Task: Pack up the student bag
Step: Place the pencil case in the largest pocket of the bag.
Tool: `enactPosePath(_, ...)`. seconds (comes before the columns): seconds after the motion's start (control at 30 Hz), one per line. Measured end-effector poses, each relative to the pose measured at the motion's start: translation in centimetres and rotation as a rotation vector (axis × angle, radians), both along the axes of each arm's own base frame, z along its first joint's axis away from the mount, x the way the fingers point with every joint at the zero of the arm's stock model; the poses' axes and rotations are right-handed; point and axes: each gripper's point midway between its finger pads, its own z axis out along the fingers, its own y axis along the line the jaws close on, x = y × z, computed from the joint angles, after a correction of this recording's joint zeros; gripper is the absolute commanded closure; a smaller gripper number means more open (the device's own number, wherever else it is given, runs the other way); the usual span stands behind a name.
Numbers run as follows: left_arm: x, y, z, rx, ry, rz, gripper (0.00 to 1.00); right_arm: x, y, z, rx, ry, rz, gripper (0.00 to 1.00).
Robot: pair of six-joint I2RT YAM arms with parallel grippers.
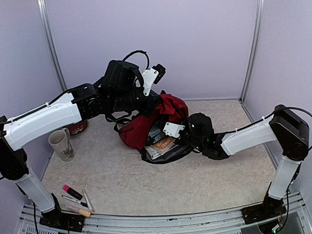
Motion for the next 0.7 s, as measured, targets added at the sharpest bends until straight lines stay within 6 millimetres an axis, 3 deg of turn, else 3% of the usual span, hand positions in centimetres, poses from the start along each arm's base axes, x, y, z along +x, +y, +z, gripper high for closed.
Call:
enactPosePath(0.1, -0.5, -0.2, -0.3, -0.001, 0.022, -0.024, 1.00, 2.4, 0.0, 0.1, 0.001, -0.042, -0.093, 1.00)
enactPosePath(0.23, -0.5, -0.2, -0.1, -0.026, 0.043, -0.026, 1.00, 3.9, 0.4, 0.8, 0.017, -0.071, -0.152, 1.00)
enactPosePath(0.27, -0.4, -0.1, 0.0, -0.037, 0.051, -0.023, 1.00, 4.1, 0.5, 0.8, 0.018, -0.072, -0.157, 0.88)
enactPosePath(0.3, -0.1, 0.1, 0.1, -0.049, 0.061, -0.014, 1.00, 4.3, 0.6, 0.7, 0.016, -0.072, -0.159, 0.67)
enactPosePath(0.37, 0.7, 0.8, 0.3, -0.075, 0.082, 0.009, 1.00, 4.5, 0.9, 0.3, 0.011, -0.058, -0.160, 0.10)
enactPosePath(0.4, 1.3, 1.3, 0.4, -0.093, 0.095, 0.030, 1.00, 4.6, 1.0, 0.0, 0.000, -0.047, -0.162, 0.01)
enactPosePath(0.57, 4.2, 3.7, 1.4, -0.196, 0.140, 0.120, 1.00, 3.7, 0.4, -1.5, -0.013, 0.026, -0.153, 0.00)
enactPosePath(0.7, 5.2, 4.7, 2.3, -0.258, 0.157, 0.169, 1.00, 0.3, -0.4, -0.5, 0.018, 0.099, -0.078, 0.00)
